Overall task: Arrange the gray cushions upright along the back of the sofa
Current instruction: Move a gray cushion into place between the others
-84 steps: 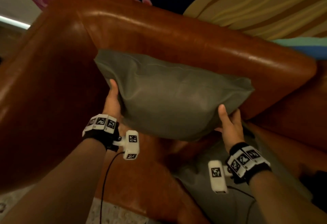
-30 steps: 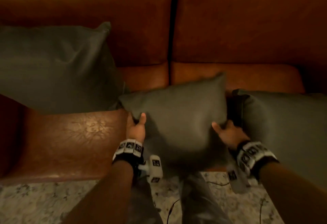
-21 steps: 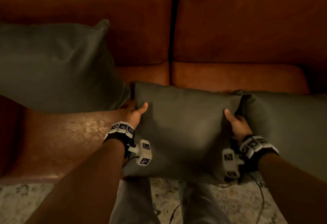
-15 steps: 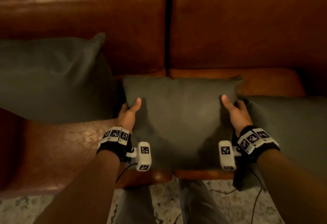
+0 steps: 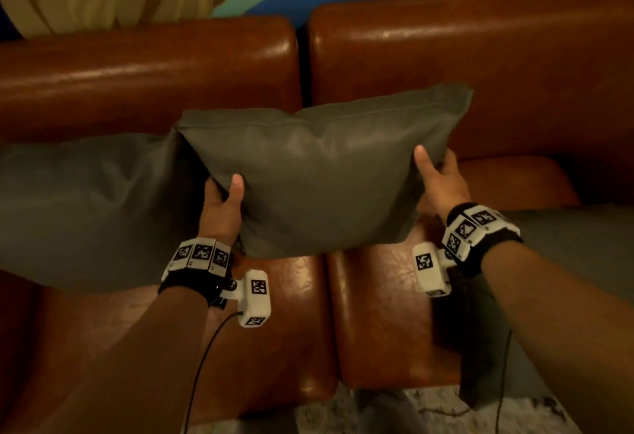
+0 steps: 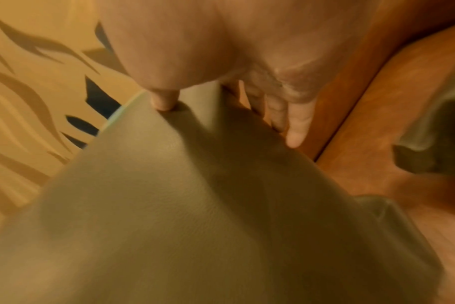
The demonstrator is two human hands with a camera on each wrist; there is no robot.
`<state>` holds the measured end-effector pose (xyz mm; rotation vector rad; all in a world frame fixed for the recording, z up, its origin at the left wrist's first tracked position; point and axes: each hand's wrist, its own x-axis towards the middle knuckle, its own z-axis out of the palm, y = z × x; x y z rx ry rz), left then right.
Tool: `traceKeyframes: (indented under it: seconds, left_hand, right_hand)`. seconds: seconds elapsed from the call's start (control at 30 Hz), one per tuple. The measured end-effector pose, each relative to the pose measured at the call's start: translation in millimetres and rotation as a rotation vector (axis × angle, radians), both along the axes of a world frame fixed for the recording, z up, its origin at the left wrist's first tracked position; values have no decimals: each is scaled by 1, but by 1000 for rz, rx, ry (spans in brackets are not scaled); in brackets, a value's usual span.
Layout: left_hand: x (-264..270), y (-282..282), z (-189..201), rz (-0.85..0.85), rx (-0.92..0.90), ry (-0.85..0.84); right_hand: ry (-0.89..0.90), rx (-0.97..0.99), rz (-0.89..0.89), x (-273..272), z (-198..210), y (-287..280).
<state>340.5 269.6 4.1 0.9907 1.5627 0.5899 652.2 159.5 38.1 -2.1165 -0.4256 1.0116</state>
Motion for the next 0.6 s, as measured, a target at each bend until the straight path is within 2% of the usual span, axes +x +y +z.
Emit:
traceKeyframes:
  seconds: [0.1,0.17,0.2,0.27,0.33,0.4,0.5,0.6]
  left_hand:
    - [-3,-28,-13,152,54,41]
    - [-4,-58,-23,187,21,178]
    - [-1,-75,-27,108,-53,268]
    - [13,-107,-38,-152,-257,365]
    - [45,-135,-48,-478,-314,423]
    - [93,-151,-48,-768,-230,468]
    - [184,-164,-35,-1051,-63,496]
    - [279,-173,-28,-1228,131,508]
  right_hand:
    - [14,33,-65,-6,-7,-38]
    - [51,2,-78,-3,-30,-77]
    - [73,-34,-53,0,-45,-101]
    - [121,-127,7,2,-66,-149]
    - [188,-180,-21,2,-70,-192]
    - [286,-212,-96,8,-68,-232]
    - [314,-269,-210,30,-66,-290]
    - [16,-411,-506,61,-64,-343]
